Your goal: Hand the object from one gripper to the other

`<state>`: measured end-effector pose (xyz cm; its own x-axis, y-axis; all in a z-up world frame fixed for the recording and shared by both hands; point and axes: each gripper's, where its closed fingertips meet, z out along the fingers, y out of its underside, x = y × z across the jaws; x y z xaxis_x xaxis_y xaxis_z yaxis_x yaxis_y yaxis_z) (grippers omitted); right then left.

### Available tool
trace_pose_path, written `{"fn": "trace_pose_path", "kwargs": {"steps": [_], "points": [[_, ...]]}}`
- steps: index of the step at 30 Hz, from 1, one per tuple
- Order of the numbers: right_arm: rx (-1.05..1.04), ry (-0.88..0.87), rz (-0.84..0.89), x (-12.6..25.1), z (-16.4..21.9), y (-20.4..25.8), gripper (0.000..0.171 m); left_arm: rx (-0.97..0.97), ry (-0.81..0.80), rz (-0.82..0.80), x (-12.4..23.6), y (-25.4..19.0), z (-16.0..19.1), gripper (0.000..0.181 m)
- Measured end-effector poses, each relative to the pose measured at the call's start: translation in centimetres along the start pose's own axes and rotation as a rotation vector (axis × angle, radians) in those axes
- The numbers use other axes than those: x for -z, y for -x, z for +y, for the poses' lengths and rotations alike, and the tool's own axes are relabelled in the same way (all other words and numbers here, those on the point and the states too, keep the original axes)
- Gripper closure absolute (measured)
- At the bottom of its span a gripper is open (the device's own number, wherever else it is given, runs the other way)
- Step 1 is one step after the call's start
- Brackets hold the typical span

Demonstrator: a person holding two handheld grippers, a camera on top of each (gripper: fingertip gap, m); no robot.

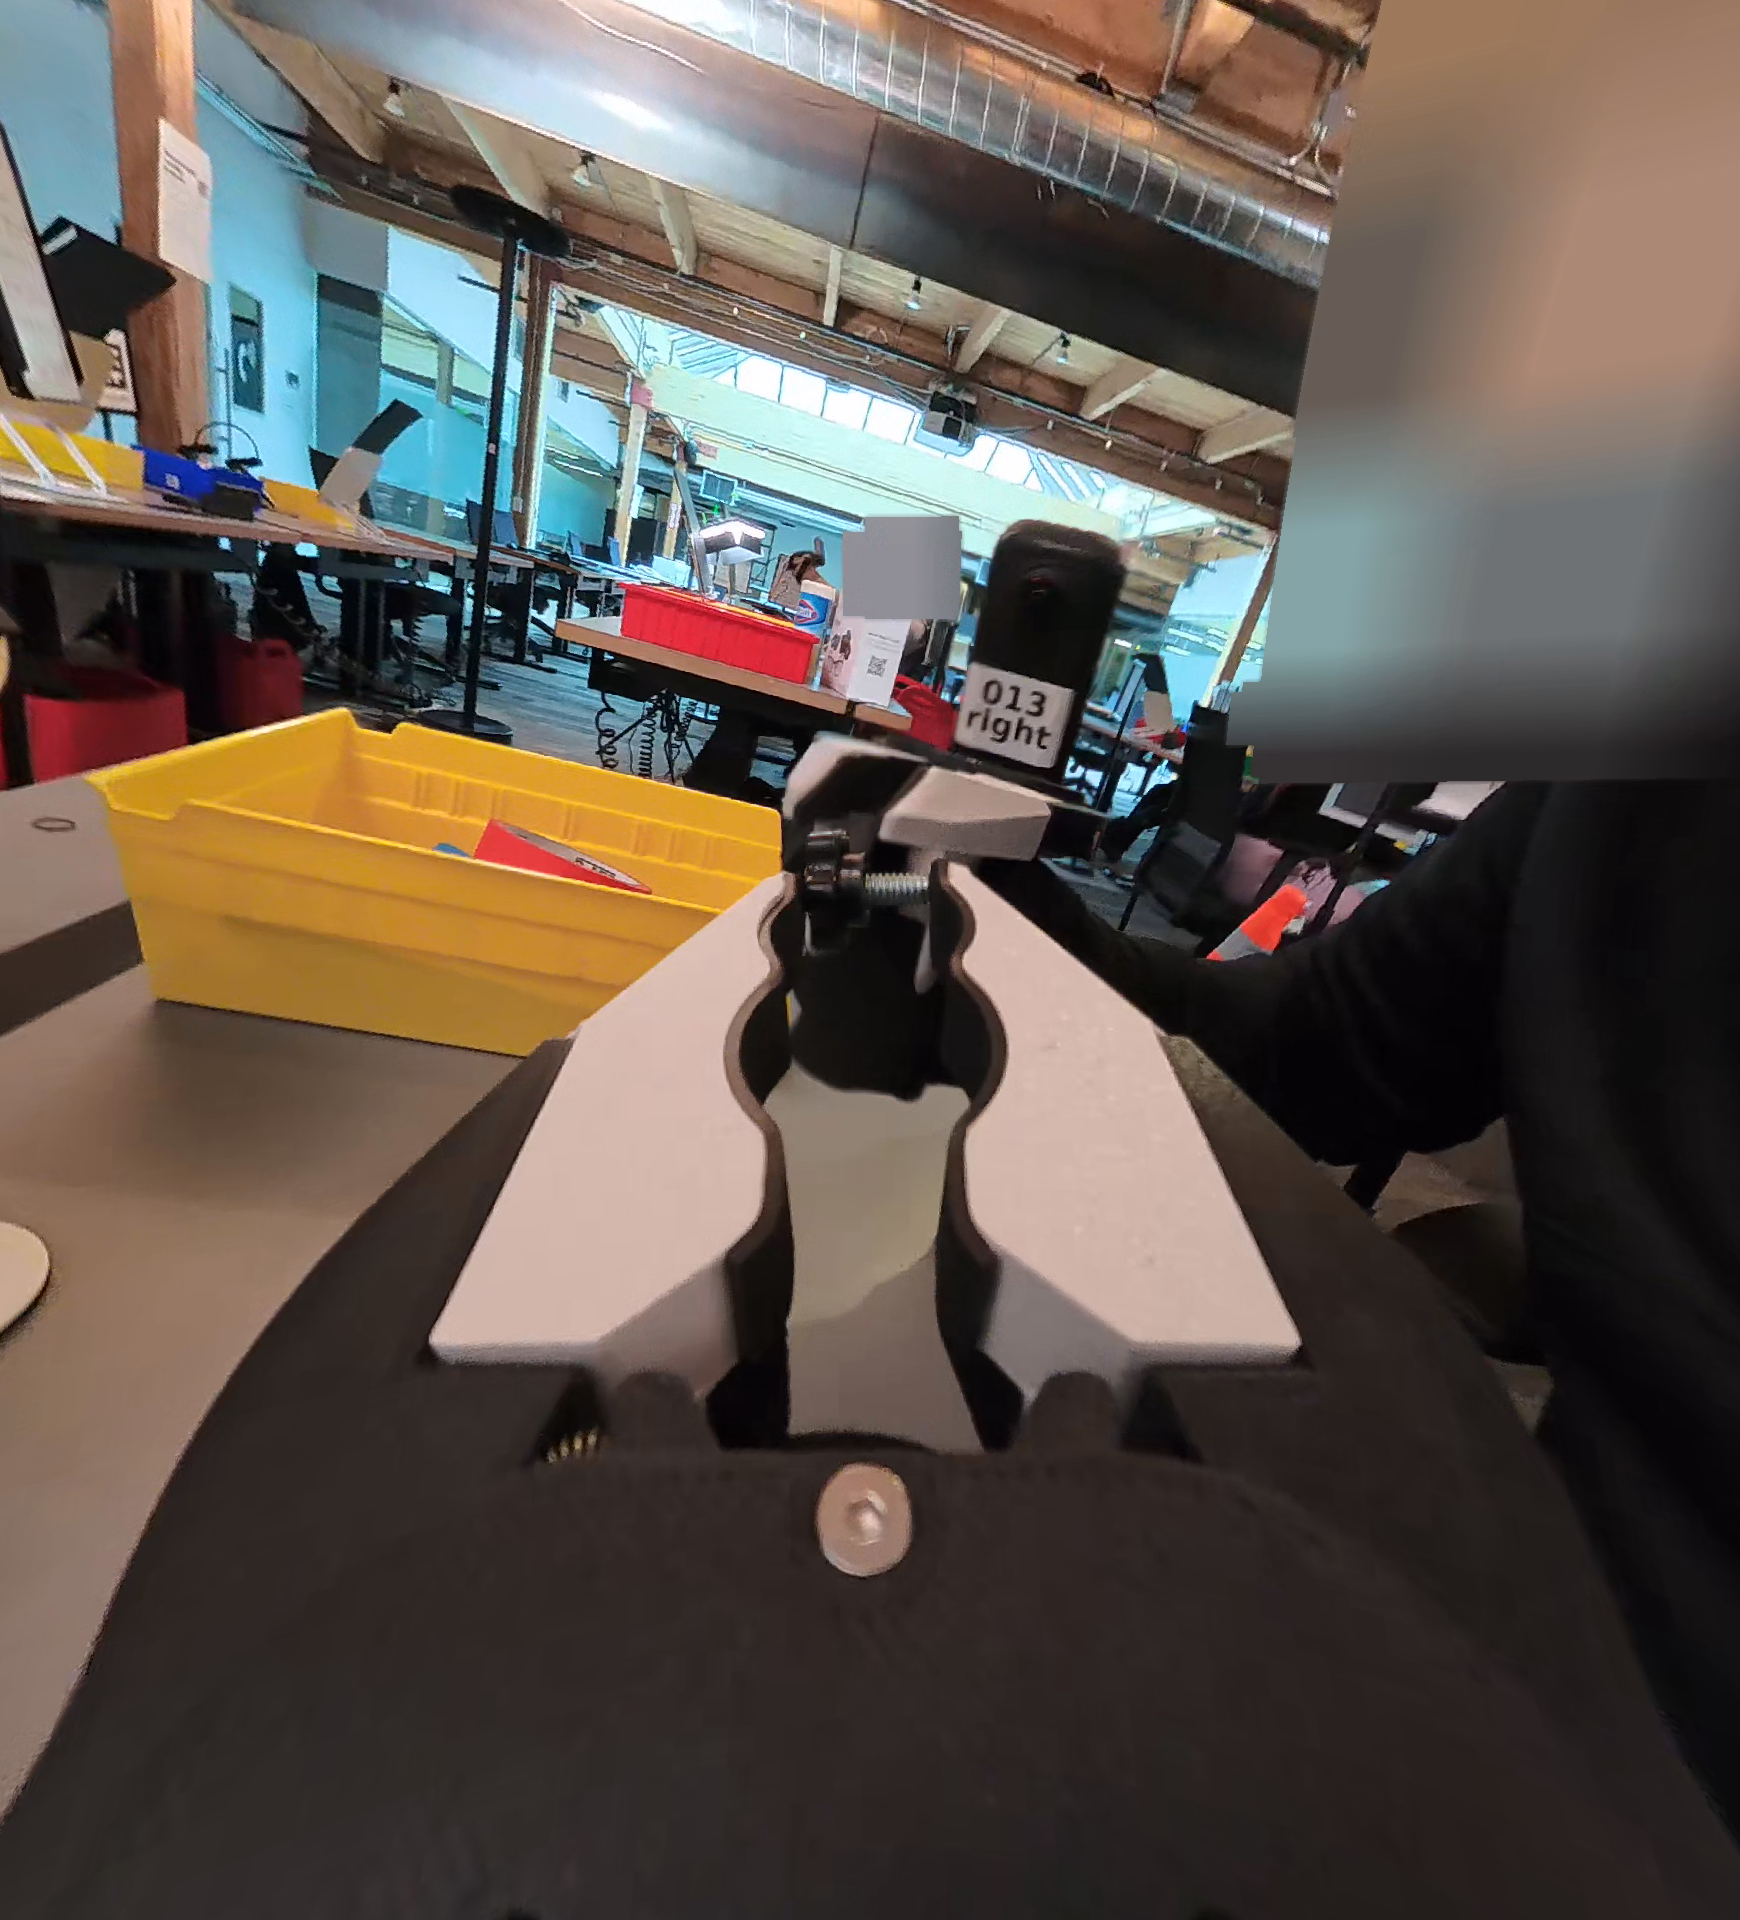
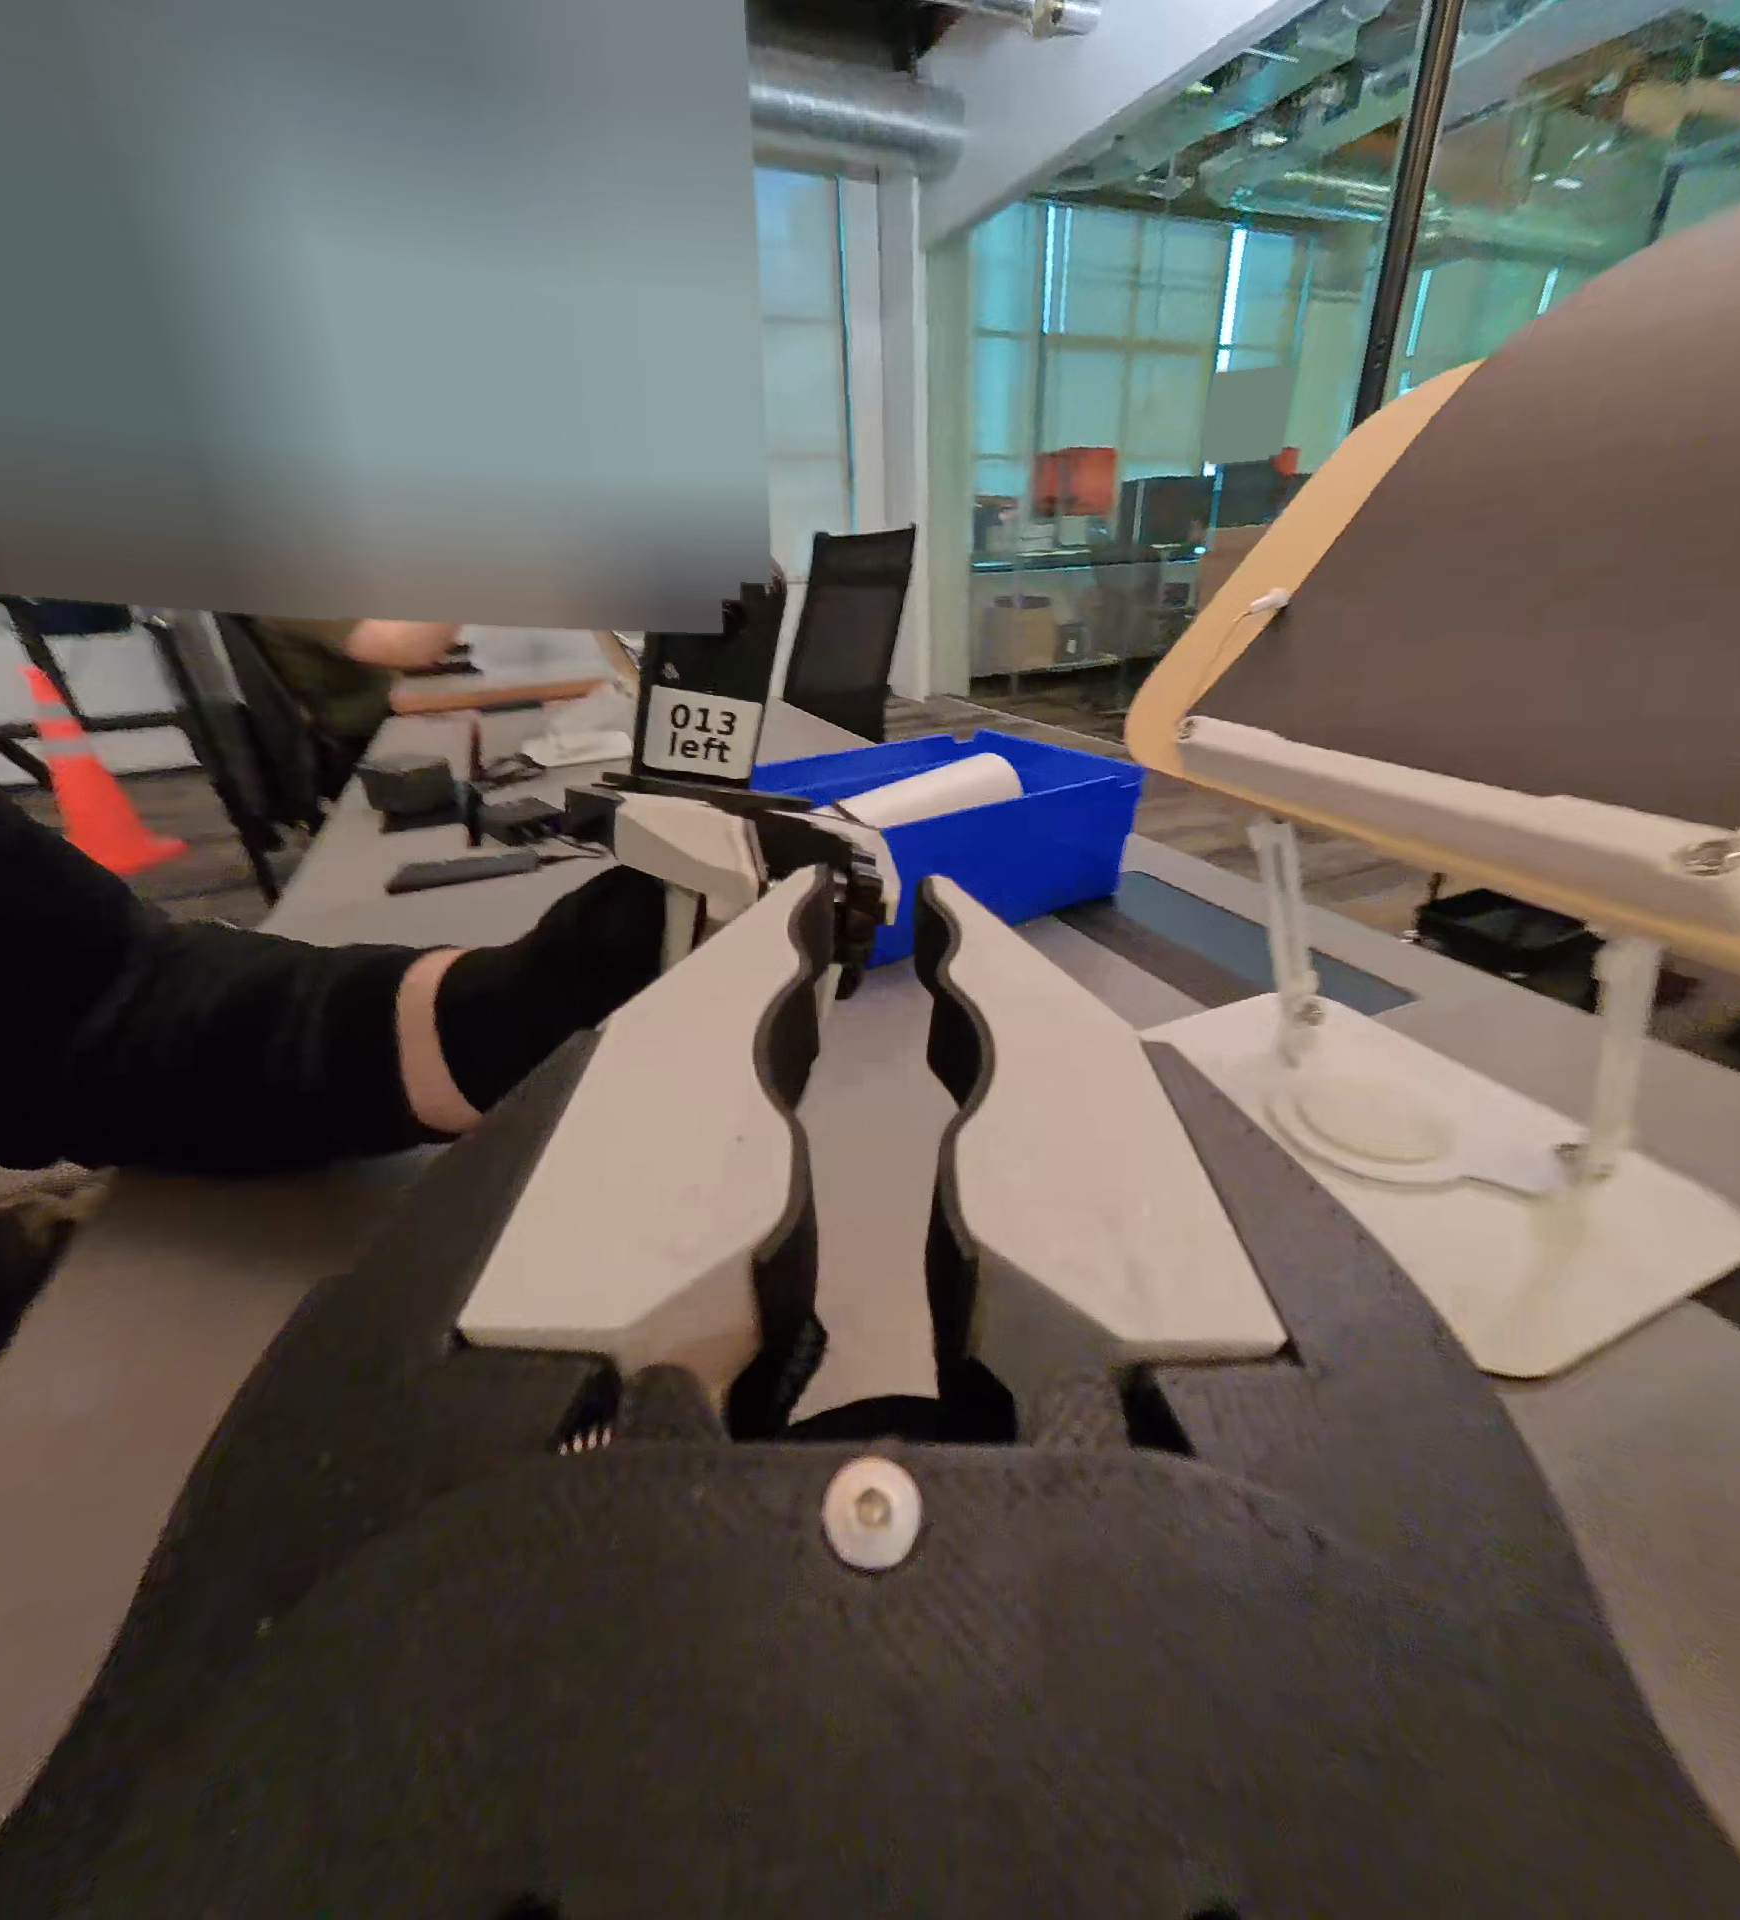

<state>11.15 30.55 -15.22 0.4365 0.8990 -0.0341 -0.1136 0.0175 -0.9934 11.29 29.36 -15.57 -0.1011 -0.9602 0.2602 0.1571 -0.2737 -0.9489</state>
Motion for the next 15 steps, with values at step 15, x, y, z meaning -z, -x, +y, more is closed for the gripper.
{"fn": "trace_pose_path", "kwargs": {"steps": [15], "points": [[-0.212,-0.085,-0.115,-0.46,-0.18,0.77,0.168,-0.016,-0.009,0.033,-0.28,-0.70,0.07,0.160]]}}
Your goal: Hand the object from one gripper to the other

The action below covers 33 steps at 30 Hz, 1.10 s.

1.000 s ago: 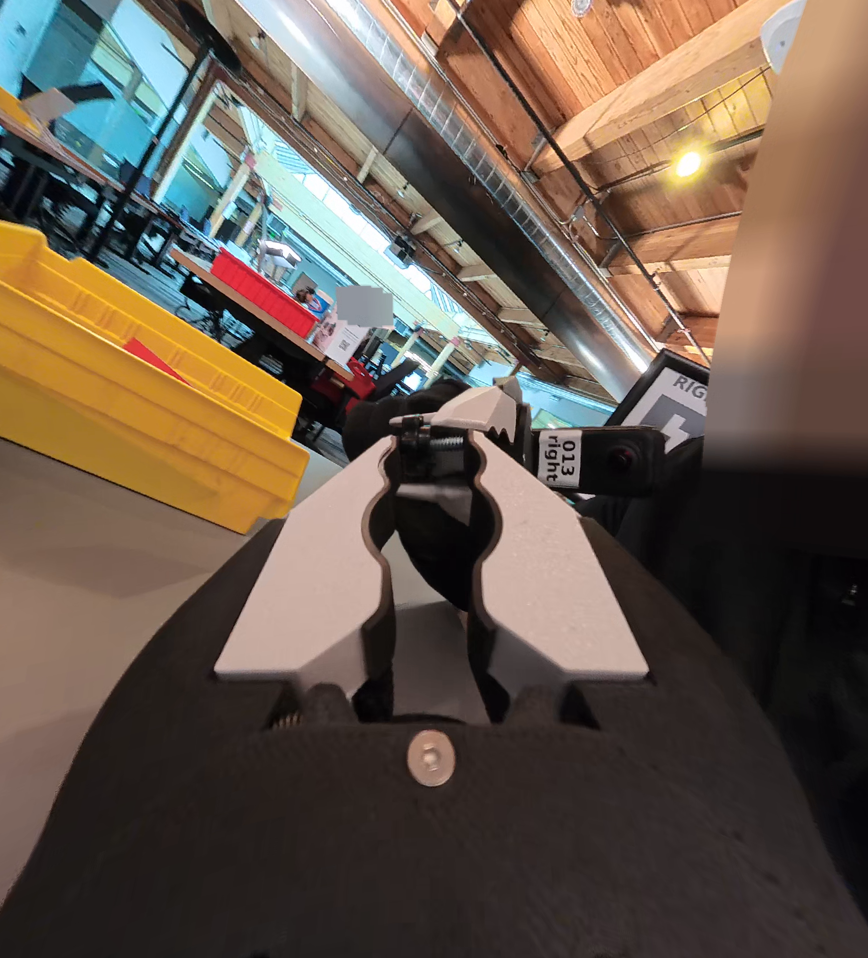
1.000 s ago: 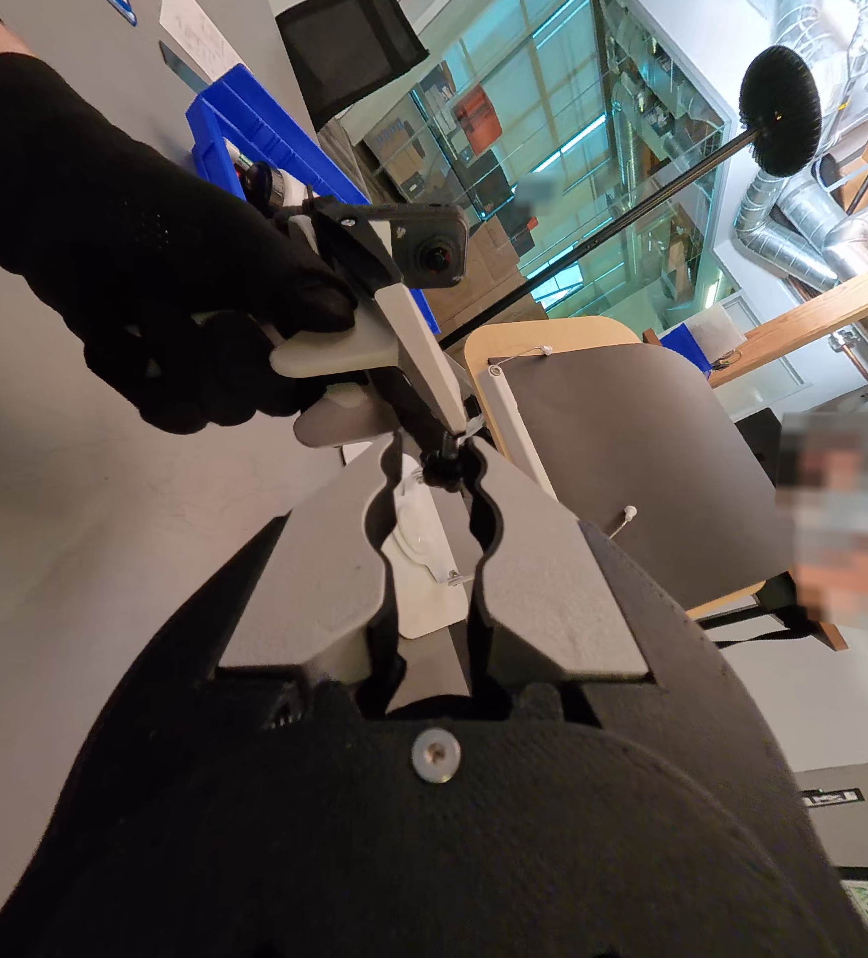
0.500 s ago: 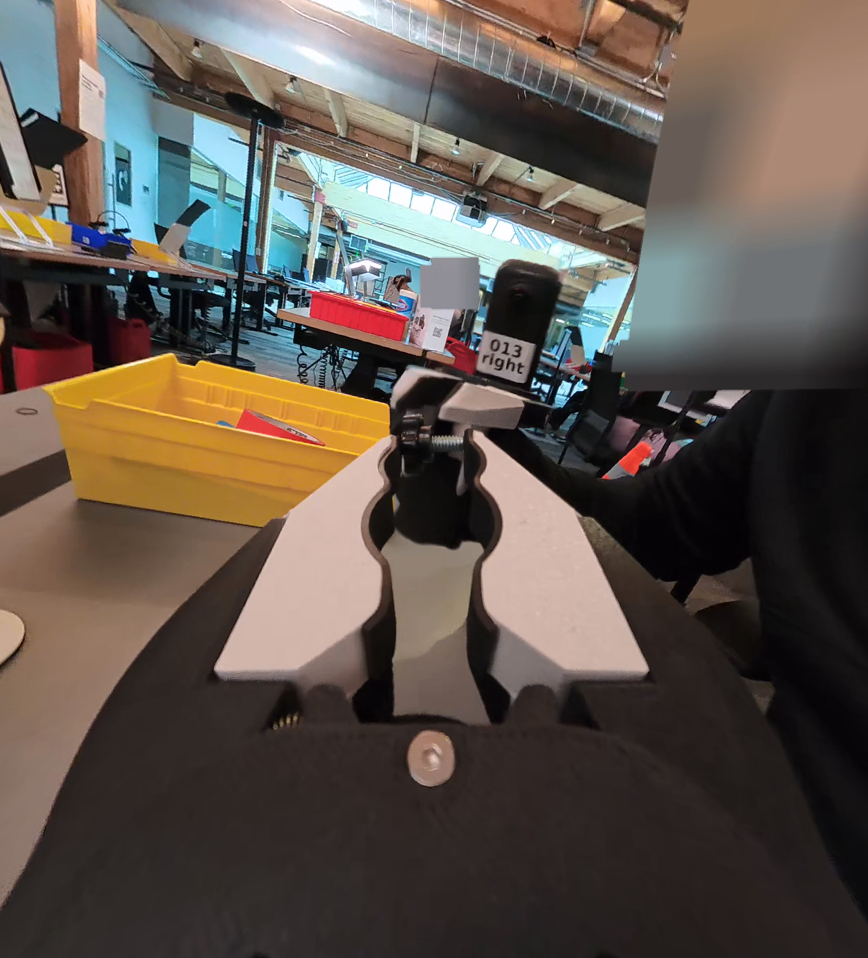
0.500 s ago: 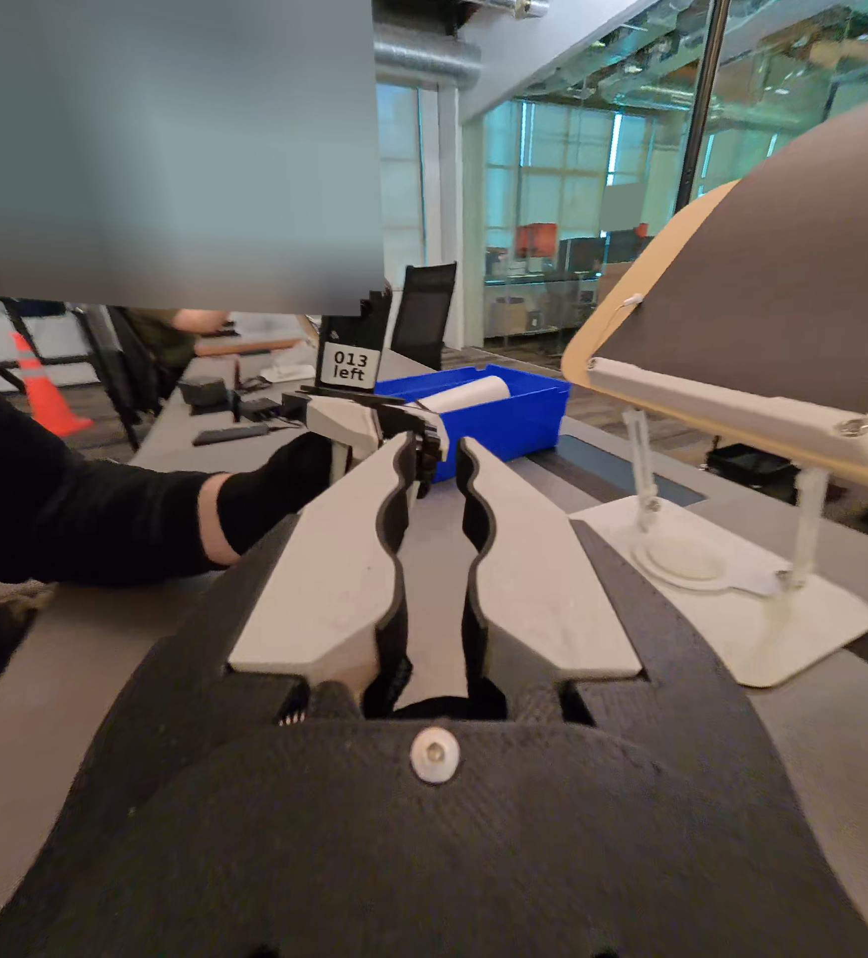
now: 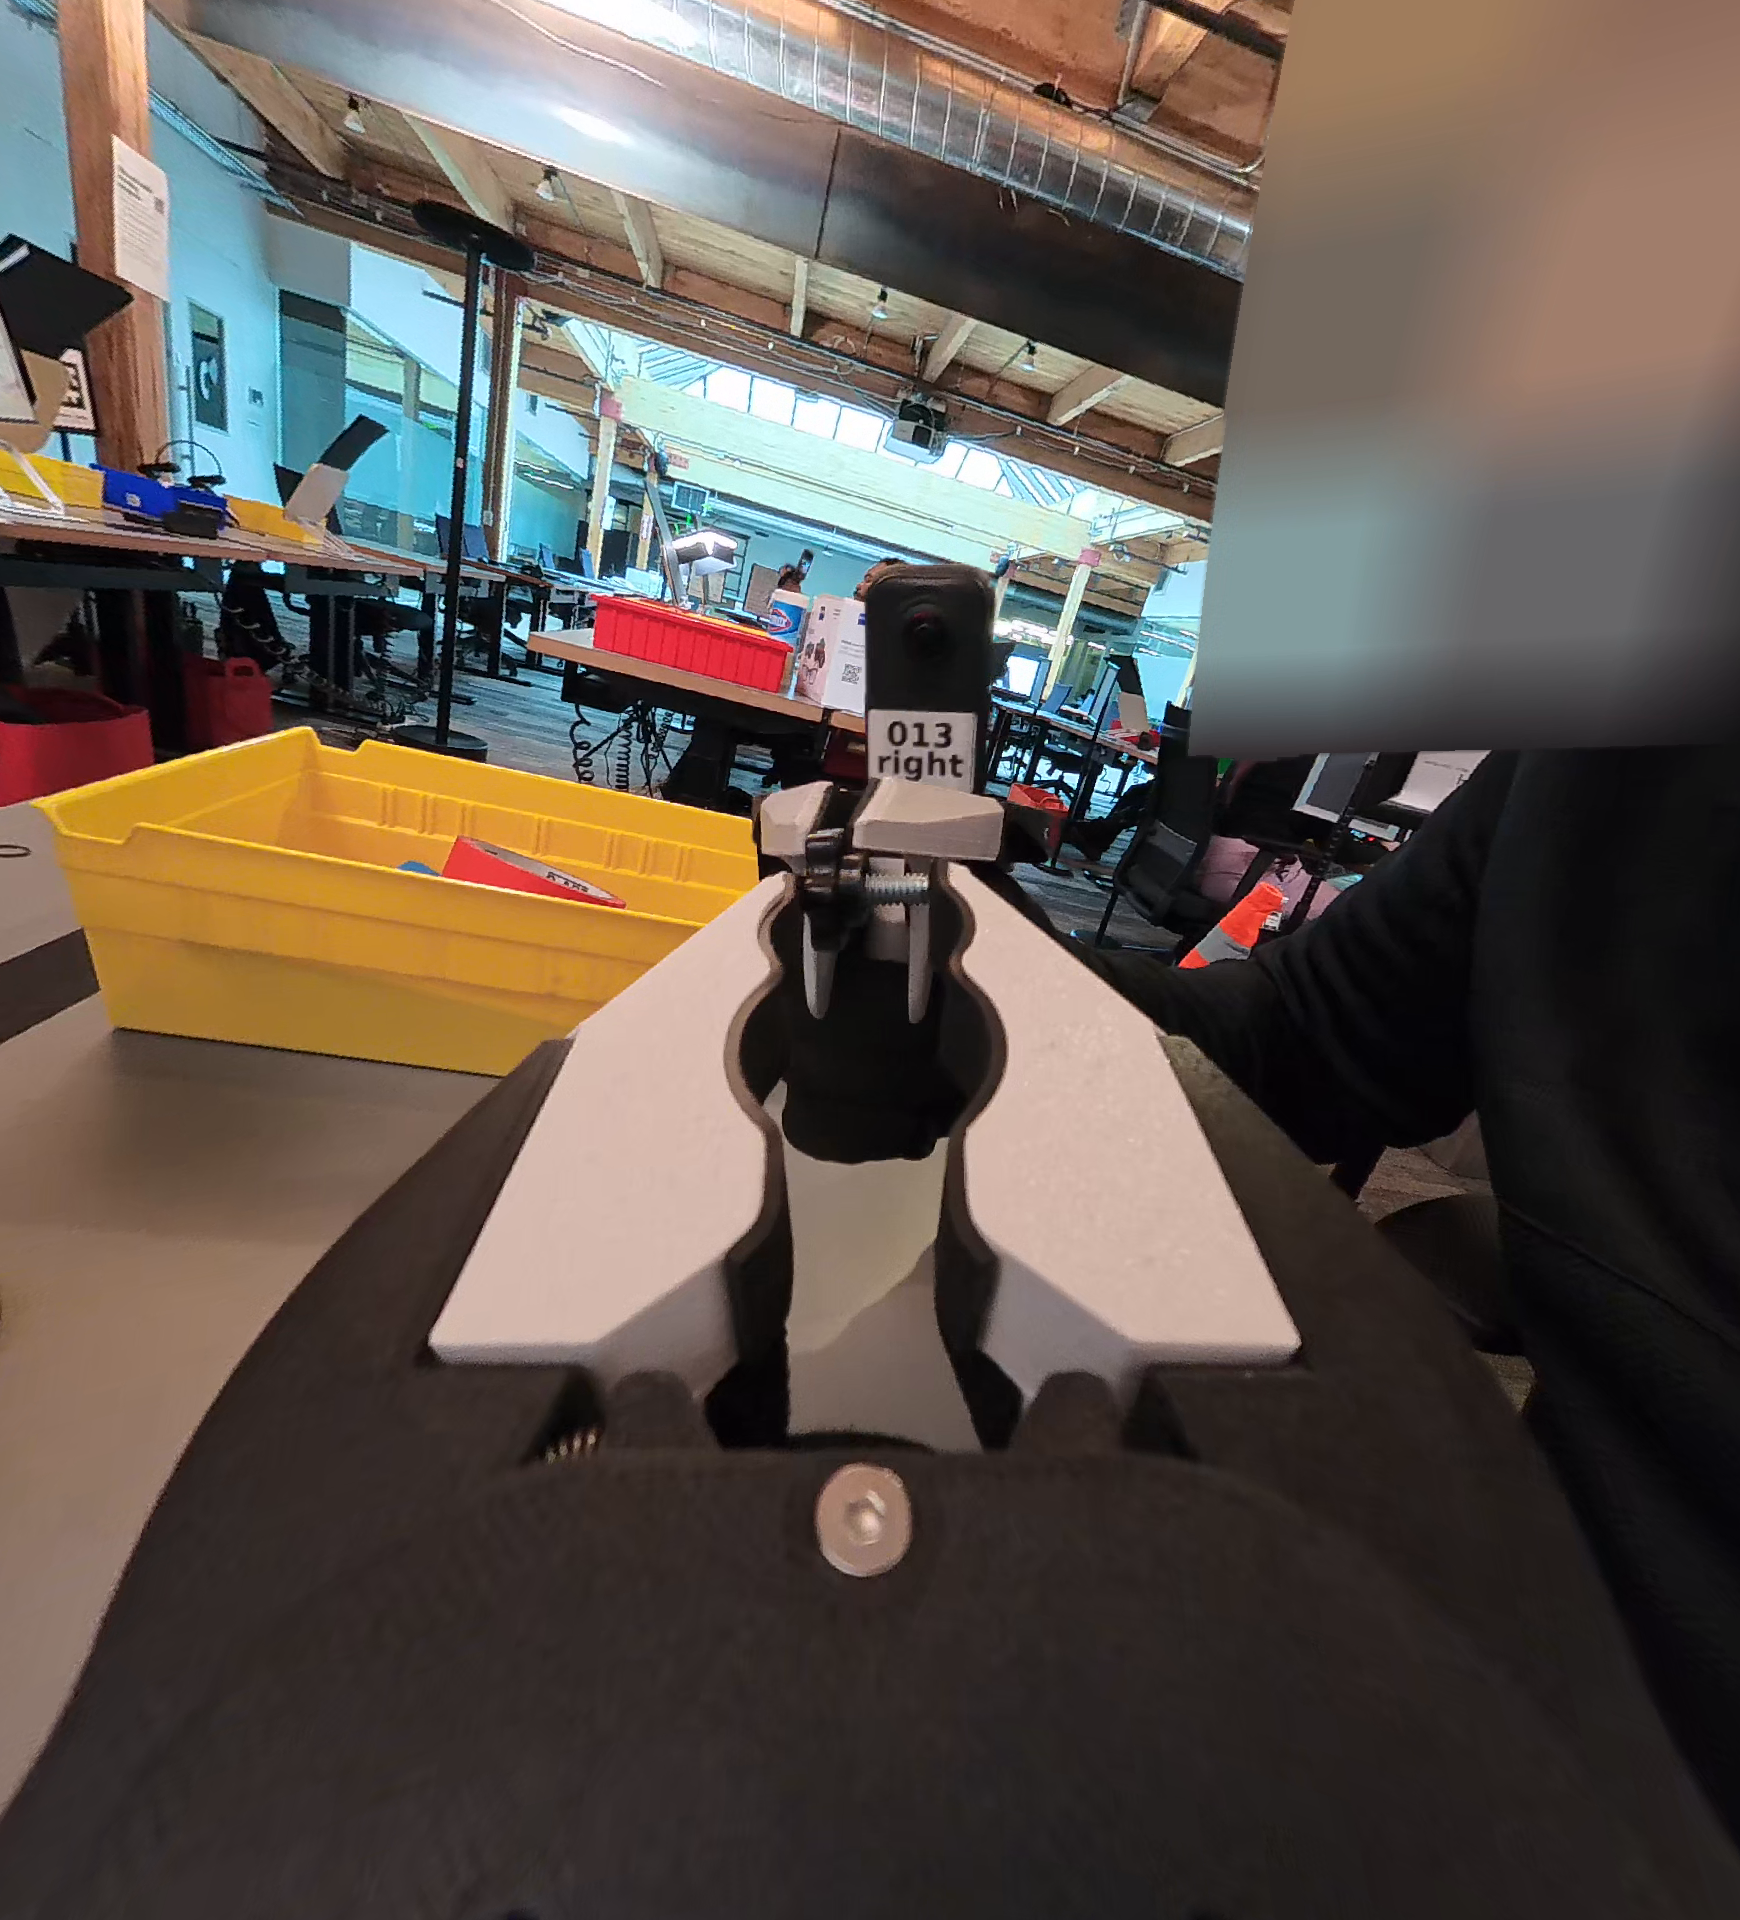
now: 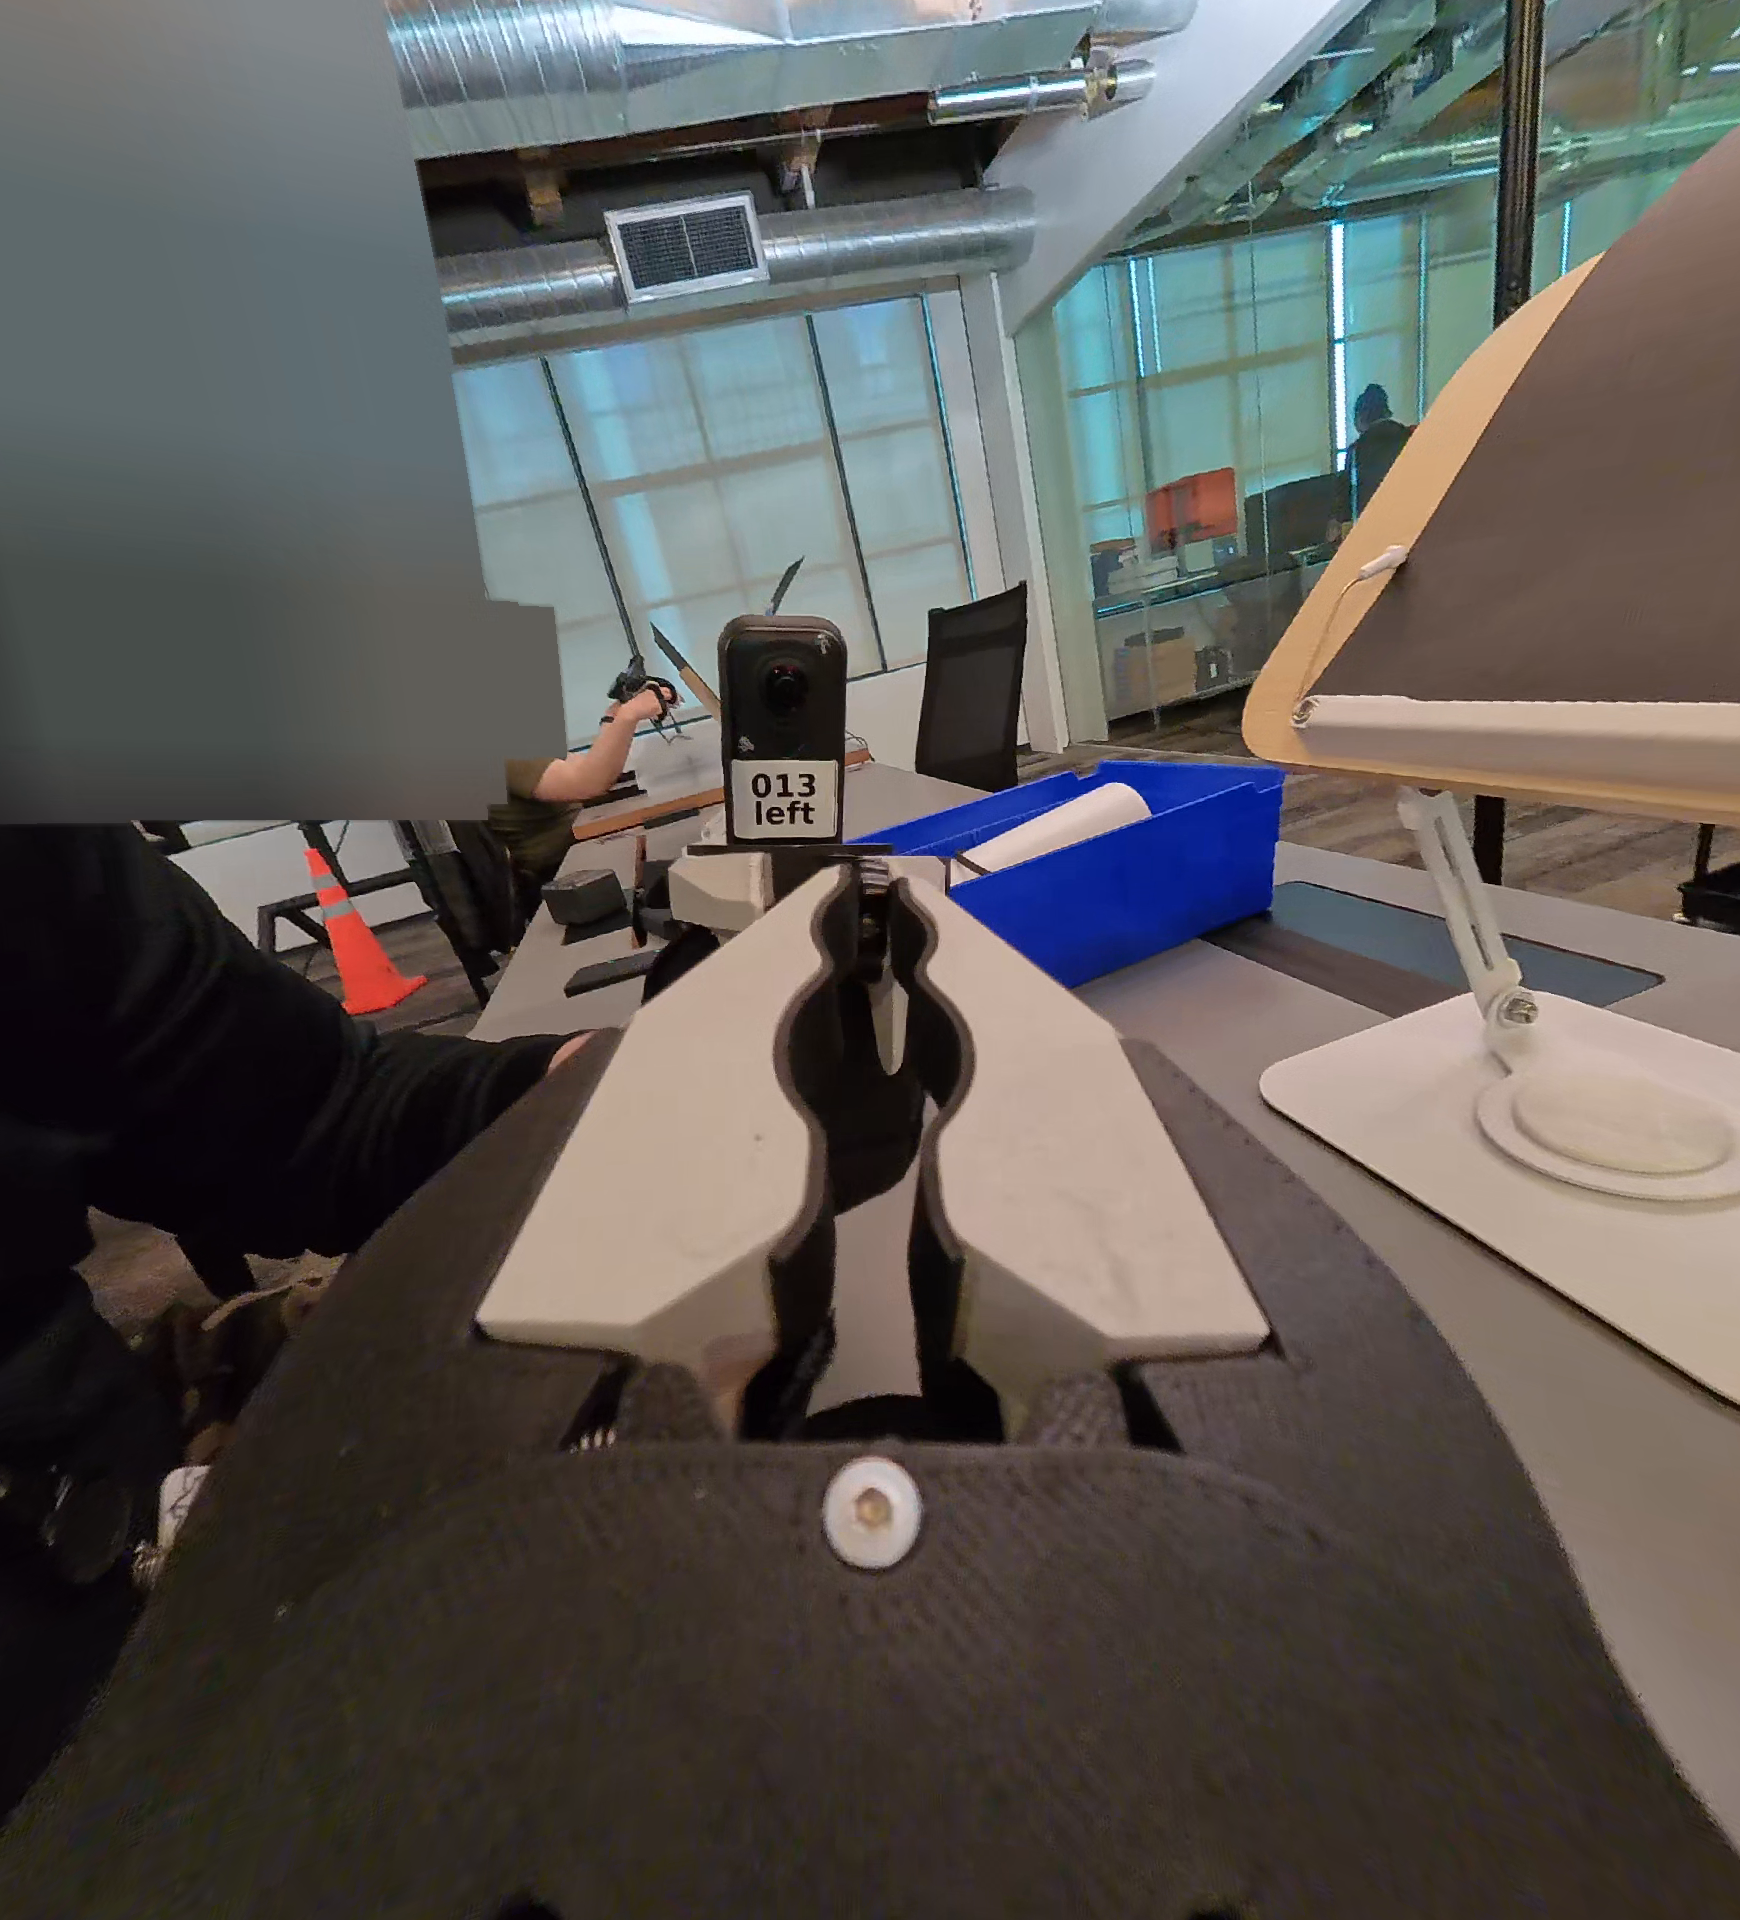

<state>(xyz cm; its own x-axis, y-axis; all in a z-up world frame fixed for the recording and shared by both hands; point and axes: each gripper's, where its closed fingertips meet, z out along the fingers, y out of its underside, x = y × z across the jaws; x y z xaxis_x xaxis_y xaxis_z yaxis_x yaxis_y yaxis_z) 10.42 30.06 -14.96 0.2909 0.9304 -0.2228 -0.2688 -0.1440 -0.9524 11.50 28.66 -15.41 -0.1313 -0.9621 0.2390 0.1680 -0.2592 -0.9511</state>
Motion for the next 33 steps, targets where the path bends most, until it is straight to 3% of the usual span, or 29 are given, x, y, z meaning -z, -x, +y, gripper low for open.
{"fn": "trace_pose_path", "kwargs": {"steps": [5,7,10,15,19,25,33], "points": [[0.065,0.011,0.021,0.1,-0.2,0.0,0.169,0.017,-0.011,0.006,-0.2,0.0,0.0,0.159],[0.170,0.039,0.063,0.3,-0.4,-0.2,0.169,0.046,-0.014,-0.002,-0.3,0.3,-0.1,0.146],[0.519,0.170,0.181,0.5,-0.2,-0.6,0.168,0.177,-0.049,-0.008,0.6,1.3,-0.3,0.134],[1.343,0.464,0.358,0.6,0.3,-1.0,0.169,0.531,-0.152,0.053,2.0,3.1,-0.8,0.150],[1.645,0.568,0.338,0.2,1.3,-0.9,0.169,0.717,-0.129,0.101,1.7,3.6,-0.3,0.154],[1.856,0.653,0.260,0.1,2.8,-1.1,0.169,0.753,-0.039,0.075,0.7,3.5,-0.2,0.160],[1.931,0.687,0.221,0.4,3.7,-1.5,0.169,0.797,0.052,0.060,-0.3,3.3,1.6,0.166]]}}
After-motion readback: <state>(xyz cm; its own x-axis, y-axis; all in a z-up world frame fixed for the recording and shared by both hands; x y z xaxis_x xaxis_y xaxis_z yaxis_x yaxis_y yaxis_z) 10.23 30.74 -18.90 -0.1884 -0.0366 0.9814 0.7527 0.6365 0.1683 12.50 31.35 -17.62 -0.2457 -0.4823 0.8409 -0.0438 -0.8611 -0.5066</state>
